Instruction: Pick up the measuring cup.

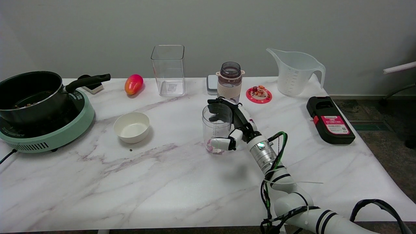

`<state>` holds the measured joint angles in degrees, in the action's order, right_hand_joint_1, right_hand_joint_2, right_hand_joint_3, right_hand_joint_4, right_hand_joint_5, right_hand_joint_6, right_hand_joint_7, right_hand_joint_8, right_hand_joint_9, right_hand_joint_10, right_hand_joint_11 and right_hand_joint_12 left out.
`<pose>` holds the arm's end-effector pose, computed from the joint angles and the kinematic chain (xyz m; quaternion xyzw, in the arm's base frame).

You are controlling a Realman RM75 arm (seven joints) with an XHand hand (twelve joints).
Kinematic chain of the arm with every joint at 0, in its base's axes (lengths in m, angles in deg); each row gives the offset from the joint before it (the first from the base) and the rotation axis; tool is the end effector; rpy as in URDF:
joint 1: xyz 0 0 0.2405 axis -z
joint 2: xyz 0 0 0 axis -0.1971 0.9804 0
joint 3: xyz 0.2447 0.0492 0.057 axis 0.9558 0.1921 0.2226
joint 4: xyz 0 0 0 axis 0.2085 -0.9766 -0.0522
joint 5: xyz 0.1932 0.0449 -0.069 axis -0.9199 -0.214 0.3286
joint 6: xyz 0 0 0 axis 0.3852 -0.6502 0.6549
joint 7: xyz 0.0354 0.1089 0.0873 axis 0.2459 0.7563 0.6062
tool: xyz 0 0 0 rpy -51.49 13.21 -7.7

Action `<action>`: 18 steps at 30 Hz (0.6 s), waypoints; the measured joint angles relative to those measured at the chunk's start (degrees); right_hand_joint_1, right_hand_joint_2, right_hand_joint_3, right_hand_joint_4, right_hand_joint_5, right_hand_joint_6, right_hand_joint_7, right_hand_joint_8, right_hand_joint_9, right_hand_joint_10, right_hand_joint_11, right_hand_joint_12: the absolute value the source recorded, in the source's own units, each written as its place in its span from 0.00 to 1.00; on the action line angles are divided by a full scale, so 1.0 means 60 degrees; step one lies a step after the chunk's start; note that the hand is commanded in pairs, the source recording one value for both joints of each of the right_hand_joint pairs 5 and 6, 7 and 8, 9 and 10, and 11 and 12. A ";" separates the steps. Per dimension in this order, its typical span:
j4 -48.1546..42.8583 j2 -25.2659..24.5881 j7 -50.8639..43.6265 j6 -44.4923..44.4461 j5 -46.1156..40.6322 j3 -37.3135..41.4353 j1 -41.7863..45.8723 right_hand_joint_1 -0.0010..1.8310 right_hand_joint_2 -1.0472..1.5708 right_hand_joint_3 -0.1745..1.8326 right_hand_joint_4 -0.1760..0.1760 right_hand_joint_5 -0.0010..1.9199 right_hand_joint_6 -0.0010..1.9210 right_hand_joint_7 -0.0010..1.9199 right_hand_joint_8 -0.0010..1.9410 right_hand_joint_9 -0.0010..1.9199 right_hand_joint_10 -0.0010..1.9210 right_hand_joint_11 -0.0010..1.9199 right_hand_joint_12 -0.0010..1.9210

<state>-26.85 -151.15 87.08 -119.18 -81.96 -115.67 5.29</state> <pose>-0.3272 -0.3464 0.2698 0.5747 -0.4308 0.4991 0.4847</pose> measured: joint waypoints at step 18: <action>0.0218 -0.0165 -0.0025 0.0038 0.0016 -0.0074 -0.0084 0.71 0.26 0.60 0.50 0.32 0.32 0.33 0.33 0.30 0.30 0.36 0.36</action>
<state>-25.55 -152.15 86.93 -118.95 -81.86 -116.12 4.79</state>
